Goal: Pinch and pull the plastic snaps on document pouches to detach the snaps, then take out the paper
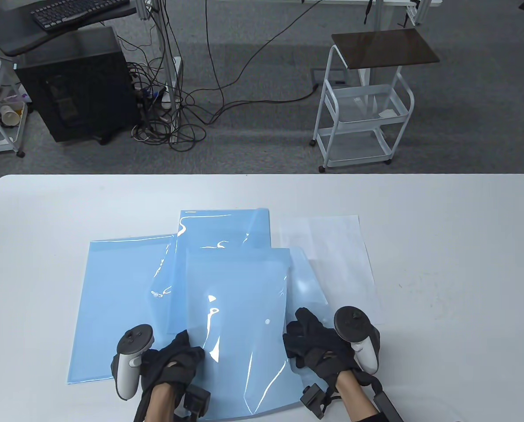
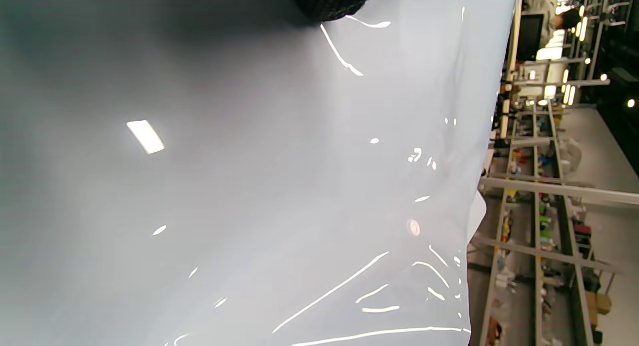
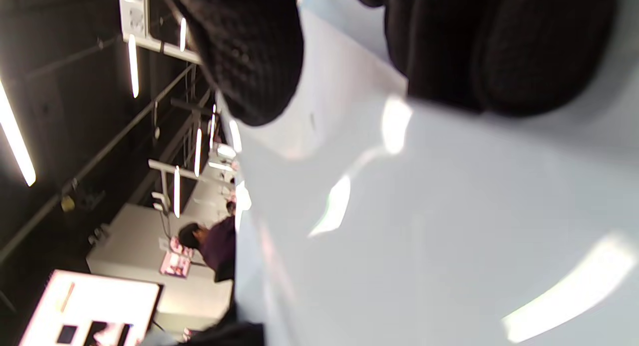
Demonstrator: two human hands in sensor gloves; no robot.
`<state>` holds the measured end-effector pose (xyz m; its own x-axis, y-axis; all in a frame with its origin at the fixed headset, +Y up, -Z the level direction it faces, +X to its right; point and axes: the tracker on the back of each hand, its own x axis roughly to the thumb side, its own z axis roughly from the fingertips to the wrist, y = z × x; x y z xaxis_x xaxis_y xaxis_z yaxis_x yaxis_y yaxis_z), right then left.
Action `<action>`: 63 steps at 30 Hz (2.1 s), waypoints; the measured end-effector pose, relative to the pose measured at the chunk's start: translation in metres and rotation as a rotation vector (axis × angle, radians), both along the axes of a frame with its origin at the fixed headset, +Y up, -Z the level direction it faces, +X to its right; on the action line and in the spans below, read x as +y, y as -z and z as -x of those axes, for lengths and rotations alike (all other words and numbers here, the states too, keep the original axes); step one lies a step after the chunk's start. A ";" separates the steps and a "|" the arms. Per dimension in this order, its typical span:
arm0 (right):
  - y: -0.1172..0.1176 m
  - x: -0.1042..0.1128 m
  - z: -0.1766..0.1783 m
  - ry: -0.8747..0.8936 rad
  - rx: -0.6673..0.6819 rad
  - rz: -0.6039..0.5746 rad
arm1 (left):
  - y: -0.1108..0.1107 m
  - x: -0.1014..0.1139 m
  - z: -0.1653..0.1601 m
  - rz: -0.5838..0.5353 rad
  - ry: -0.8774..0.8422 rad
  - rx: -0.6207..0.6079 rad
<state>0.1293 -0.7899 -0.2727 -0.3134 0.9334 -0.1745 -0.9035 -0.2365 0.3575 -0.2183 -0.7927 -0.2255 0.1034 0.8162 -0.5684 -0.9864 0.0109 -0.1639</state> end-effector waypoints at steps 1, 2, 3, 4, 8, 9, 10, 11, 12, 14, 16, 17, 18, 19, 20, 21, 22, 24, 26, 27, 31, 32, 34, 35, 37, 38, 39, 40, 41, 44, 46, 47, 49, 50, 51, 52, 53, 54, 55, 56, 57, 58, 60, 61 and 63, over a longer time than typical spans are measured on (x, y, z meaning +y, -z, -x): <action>0.000 -0.001 -0.001 0.024 -0.007 0.021 | 0.000 0.000 0.000 -0.003 0.003 -0.005; 0.000 -0.001 -0.003 0.015 -0.011 0.018 | 0.000 0.000 0.000 -0.005 0.020 -0.010; 0.001 -0.001 -0.004 -0.004 -0.021 0.013 | 0.000 -0.001 0.001 -0.006 0.031 -0.009; 0.002 -0.002 -0.008 -0.023 -0.038 0.004 | 0.000 -0.001 0.001 -0.009 0.039 -0.012; 0.003 -0.004 -0.014 0.044 -0.025 0.056 | 0.001 -0.001 0.001 -0.026 0.034 -0.027; 0.004 -0.005 -0.015 0.054 0.007 0.064 | 0.001 -0.001 0.000 -0.028 0.021 -0.031; 0.004 -0.005 -0.014 0.049 0.049 0.071 | 0.001 -0.001 0.000 -0.027 0.016 -0.031; 0.005 -0.005 -0.014 0.028 0.073 0.058 | 0.001 -0.001 -0.001 -0.028 0.023 -0.035; 0.005 -0.004 -0.013 0.002 0.088 0.040 | 0.002 -0.001 -0.001 -0.031 0.037 -0.041; 0.005 0.000 -0.011 -0.117 0.087 -0.045 | 0.002 -0.001 -0.002 -0.036 0.037 -0.042; 0.004 0.001 -0.007 -0.210 0.086 -0.097 | 0.002 -0.001 -0.003 -0.039 0.004 -0.047; 0.003 0.000 -0.005 -0.208 0.088 -0.097 | 0.001 -0.001 -0.003 -0.038 -0.001 -0.049; 0.003 -0.001 -0.003 -0.181 0.082 -0.093 | 0.001 -0.001 -0.003 -0.038 0.000 -0.049; 0.002 -0.003 -0.001 -0.122 0.073 -0.081 | 0.001 -0.001 -0.003 -0.037 0.004 -0.048; 0.002 -0.004 0.001 -0.075 0.055 -0.059 | 0.001 -0.001 -0.002 -0.034 0.009 -0.041; 0.001 -0.004 0.002 -0.059 0.042 -0.048 | 0.000 -0.001 -0.001 -0.032 0.009 -0.032; 0.001 -0.003 0.002 -0.058 0.026 -0.047 | 0.000 -0.001 0.000 -0.031 0.009 -0.020; 0.000 0.000 0.001 -0.071 -0.027 -0.062 | 0.000 -0.001 0.002 -0.031 0.008 -0.012; -0.002 0.006 -0.001 -0.085 -0.106 -0.076 | 0.000 0.000 0.001 -0.037 -0.015 -0.013; -0.003 0.008 -0.002 -0.094 -0.131 -0.085 | 0.000 0.000 0.001 -0.036 -0.024 -0.010; -0.007 0.016 -0.011 -0.156 -0.248 -0.111 | 0.000 0.000 0.002 -0.042 -0.016 0.002; -0.008 0.018 -0.014 -0.168 -0.261 -0.114 | 0.000 0.000 0.003 -0.043 -0.015 0.008; -0.007 0.022 -0.022 -0.194 -0.290 -0.129 | -0.001 0.001 0.007 -0.045 0.005 0.020; -0.007 0.025 -0.026 -0.222 -0.296 -0.136 | -0.001 0.001 0.008 -0.045 0.012 0.025; -0.005 0.031 -0.033 -0.259 -0.303 -0.142 | -0.001 0.002 0.012 -0.041 0.021 0.038; -0.004 0.036 -0.038 -0.276 -0.309 -0.142 | -0.001 0.002 0.013 -0.041 0.021 0.038; -0.004 0.039 -0.042 -0.292 -0.301 -0.139 | -0.001 0.002 0.014 -0.041 0.021 0.039; -0.003 0.044 -0.048 -0.306 -0.291 -0.141 | -0.001 0.003 0.016 -0.042 0.025 0.041; -0.003 0.047 -0.052 -0.305 -0.300 -0.147 | -0.001 0.003 0.017 -0.042 0.027 0.040; 0.000 0.059 -0.071 -0.304 -0.316 -0.134 | -0.002 0.004 0.021 -0.037 0.027 0.047; 0.002 0.070 -0.088 -0.306 -0.338 -0.135 | -0.002 0.004 0.023 -0.029 0.037 0.055; 0.003 0.076 -0.098 -0.308 -0.350 -0.137 | -0.002 0.004 0.024 -0.024 0.046 0.058; 0.005 0.087 -0.115 -0.303 -0.378 -0.140 | -0.002 0.005 0.025 -0.021 0.065 0.060; 0.005 0.091 -0.122 -0.303 -0.392 -0.143 | -0.002 0.005 0.025 -0.020 0.071 0.062; 0.006 0.096 -0.132 -0.305 -0.409 -0.144 | -0.002 0.005 0.026 -0.019 0.074 0.063; 0.007 0.102 -0.143 -0.301 -0.436 -0.146 | -0.002 0.005 0.026 -0.016 0.072 0.066; 0.008 0.105 -0.149 -0.302 -0.451 -0.148 | -0.002 0.005 0.027 -0.014 0.072 0.068; 0.009 0.110 -0.160 -0.295 -0.475 -0.154 | -0.003 0.005 0.028 -0.011 0.074 0.067; 0.009 0.112 -0.166 -0.287 -0.495 -0.153 | -0.003 0.006 0.028 -0.010 0.075 0.068; 0.010 0.116 -0.176 -0.275 -0.521 -0.156 | -0.003 0.006 0.028 -0.006 0.077 0.069; 0.011 0.119 -0.186 -0.260 -0.552 -0.163 | -0.003 0.007 0.028 -0.003 0.074 0.070; 0.012 0.121 -0.192 -0.253 -0.570 -0.166 | -0.004 0.007 0.028 -0.001 0.071 0.070; 0.015 0.124 -0.206 -0.239 -0.617 -0.179 | -0.004 0.007 0.028 0.004 0.060 0.068; 0.018 0.125 -0.214 -0.247 -0.635 -0.185 | -0.004 0.007 0.029 0.006 0.050 0.071; 0.023 0.124 -0.225 -0.276 -0.655 -0.197 | -0.004 0.006 0.029 0.008 0.028 0.072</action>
